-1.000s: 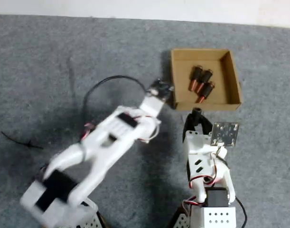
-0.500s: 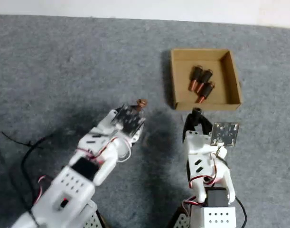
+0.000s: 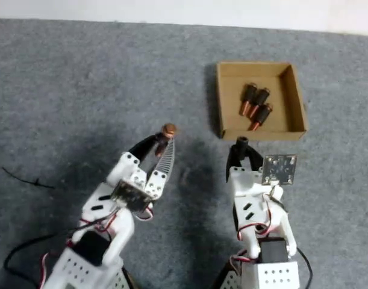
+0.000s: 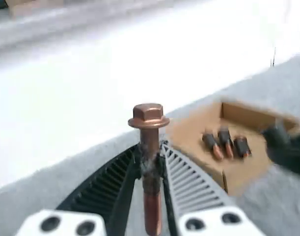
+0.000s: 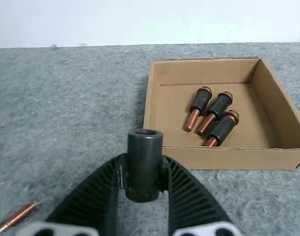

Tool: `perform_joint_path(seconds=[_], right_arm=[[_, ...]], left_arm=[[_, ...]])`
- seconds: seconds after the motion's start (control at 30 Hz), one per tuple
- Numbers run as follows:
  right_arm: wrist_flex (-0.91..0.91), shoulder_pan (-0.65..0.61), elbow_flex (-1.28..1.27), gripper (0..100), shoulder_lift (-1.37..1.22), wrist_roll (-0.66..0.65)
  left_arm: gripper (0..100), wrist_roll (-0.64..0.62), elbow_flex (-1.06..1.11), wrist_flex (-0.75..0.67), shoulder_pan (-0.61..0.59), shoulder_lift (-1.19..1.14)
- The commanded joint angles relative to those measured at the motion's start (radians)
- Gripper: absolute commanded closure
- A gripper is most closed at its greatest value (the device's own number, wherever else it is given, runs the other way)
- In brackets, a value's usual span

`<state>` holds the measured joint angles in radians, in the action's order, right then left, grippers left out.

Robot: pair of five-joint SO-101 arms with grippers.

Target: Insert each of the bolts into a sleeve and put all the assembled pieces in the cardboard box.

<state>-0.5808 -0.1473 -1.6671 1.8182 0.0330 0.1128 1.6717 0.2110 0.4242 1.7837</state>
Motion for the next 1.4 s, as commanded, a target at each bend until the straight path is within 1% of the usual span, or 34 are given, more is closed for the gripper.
perform_joint_path(seconds=[0.0, 0.1, 0.27, 0.4, 0.43, 0.5, 0.63, 0.67, 0.7, 0.77, 0.9, 1.1, 1.37], right_arm=[[0.036, -0.033, -0.01, 99.4, 0.013, -0.012], [0.062, -0.097, -0.008, 99.4, 0.013, -0.012], [0.254, -0.202, -0.021, 99.4, 0.013, -0.012], [0.341, -0.252, -0.058, 99.4, 0.013, -0.014], [0.358, -0.266, -0.064, 99.4, 0.013, -0.014], [0.366, -0.295, -0.082, 99.4, 0.013, -0.044], [0.343, -0.378, -0.11, 99.4, 0.013, -0.216], [0.332, -0.394, -0.11, 99.4, 0.013, -0.247], [0.32, -0.406, -0.11, 99.4, 0.013, -0.262], [0.303, -0.421, -0.11, 99.4, 0.013, -0.265], [0.298, -0.42, -0.11, 99.4, 0.013, -0.27], [0.266, -0.421, -0.11, 99.4, 0.013, -0.272], [0.265, -0.423, -0.111, 99.4, 0.013, -0.273]], left_arm=[[100, 0.002, 0.01, -0.077, -0.015, 0.013], [100, 0.002, 0.008, -0.129, -0.016, 0.002], [100, -0.006, 0.01, -0.126, -0.007, 0.03], [100, -0.011, -0.001, -0.129, -0.007, 0.035], [100, -0.041, -0.002, -0.129, -0.007, 0.035], [100, -0.155, -0.015, -0.127, -0.008, 0.035], [100, -0.454, -0.03, -0.13, -0.007, 0.035], [100, -0.512, -0.035, -0.133, -0.007, 0.035], [100, -0.56, -0.041, -0.149, -0.008, 0.035], [100, -0.615, -0.048, -0.184, -0.015, 0.035], [100, -0.623, -0.047, -0.262, -0.028, 0.035], [100, -0.629, -0.051, -0.31, -0.104, 0.035], [100, -0.631, -0.031, -0.311, -0.073, 0.033]])
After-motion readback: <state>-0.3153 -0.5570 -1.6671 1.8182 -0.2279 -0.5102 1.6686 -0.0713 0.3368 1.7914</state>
